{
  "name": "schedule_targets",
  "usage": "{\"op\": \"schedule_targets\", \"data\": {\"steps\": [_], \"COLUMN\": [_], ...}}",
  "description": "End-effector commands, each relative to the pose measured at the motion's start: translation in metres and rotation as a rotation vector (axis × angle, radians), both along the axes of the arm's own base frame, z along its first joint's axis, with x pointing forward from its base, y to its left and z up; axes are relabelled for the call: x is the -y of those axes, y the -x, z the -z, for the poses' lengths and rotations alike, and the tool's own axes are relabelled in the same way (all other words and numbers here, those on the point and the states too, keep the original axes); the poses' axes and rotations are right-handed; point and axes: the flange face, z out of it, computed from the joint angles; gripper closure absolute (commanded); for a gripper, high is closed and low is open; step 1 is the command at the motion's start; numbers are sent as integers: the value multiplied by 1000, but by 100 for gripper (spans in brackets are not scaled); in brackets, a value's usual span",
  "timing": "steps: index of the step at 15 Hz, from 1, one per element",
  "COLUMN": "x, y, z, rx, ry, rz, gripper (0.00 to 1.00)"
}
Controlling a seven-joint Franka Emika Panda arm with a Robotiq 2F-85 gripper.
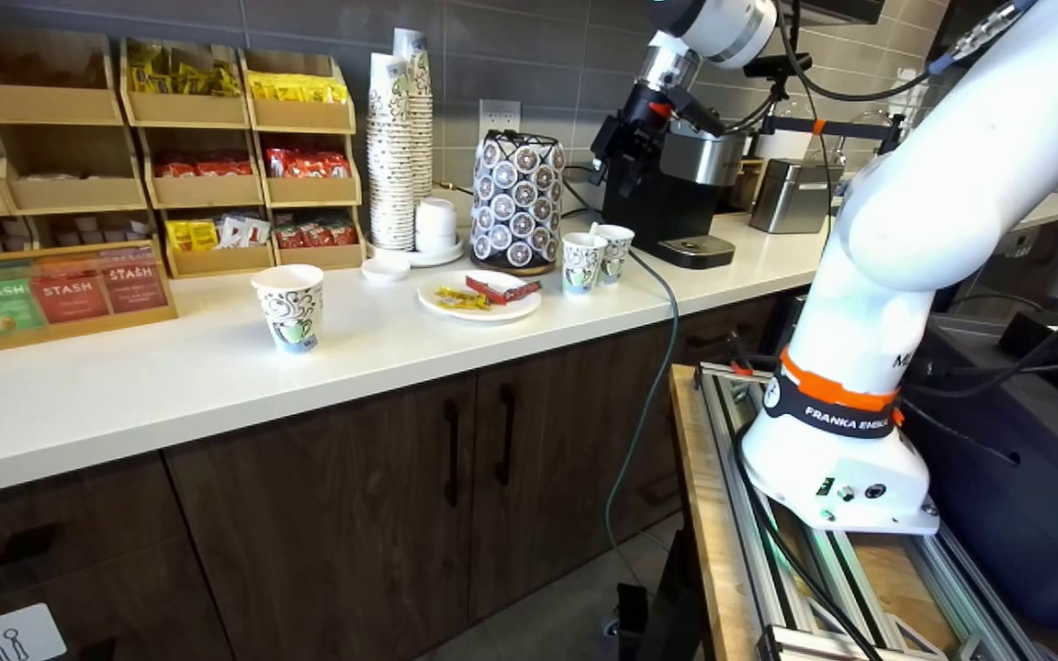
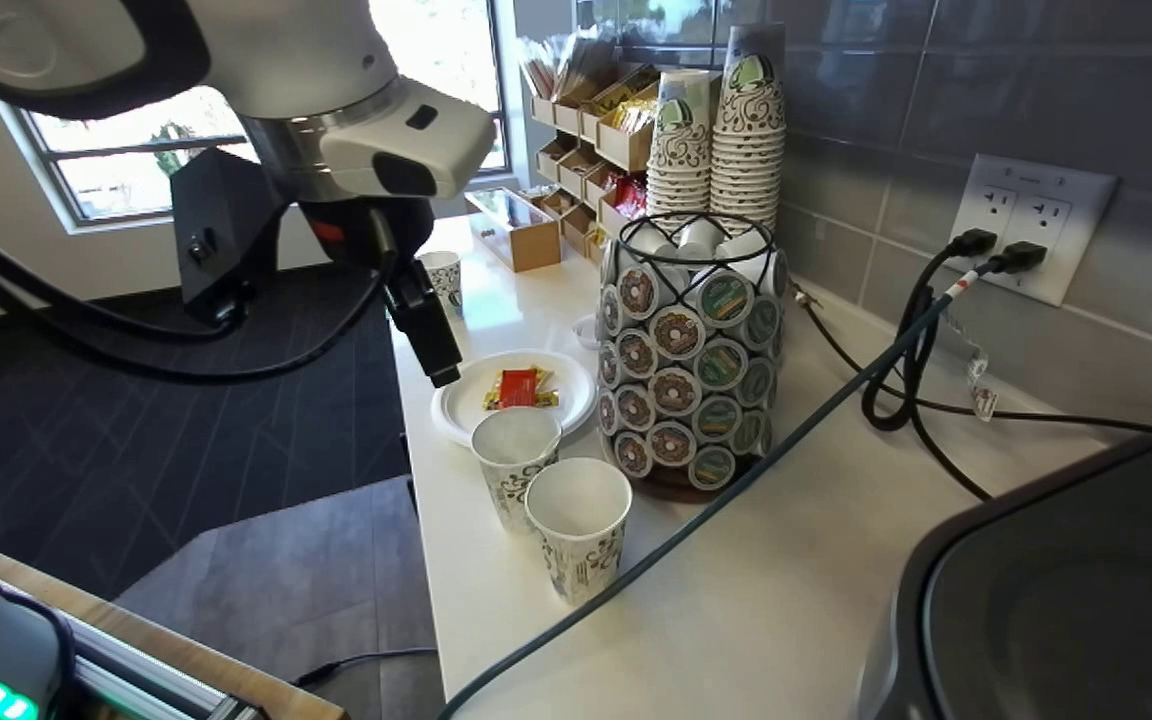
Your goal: Put the white spoon on the white plate
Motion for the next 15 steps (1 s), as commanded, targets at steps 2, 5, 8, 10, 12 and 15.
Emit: {"op": "schedule_targets", "data": {"steps": [2, 5, 8, 10, 12, 15], "x": [40, 54, 66, 74, 79, 84], "y": [-6, -8, -8, -9, -12, -15], "z": [10, 25, 43, 52, 60, 74], "rx": [-5, 9, 10, 27, 48, 54], "ry": [-26, -37, -45, -42, -52, -58], "rz": [37, 38, 59, 64, 65, 57], "gripper": [0, 0, 0, 0, 0, 0]}}
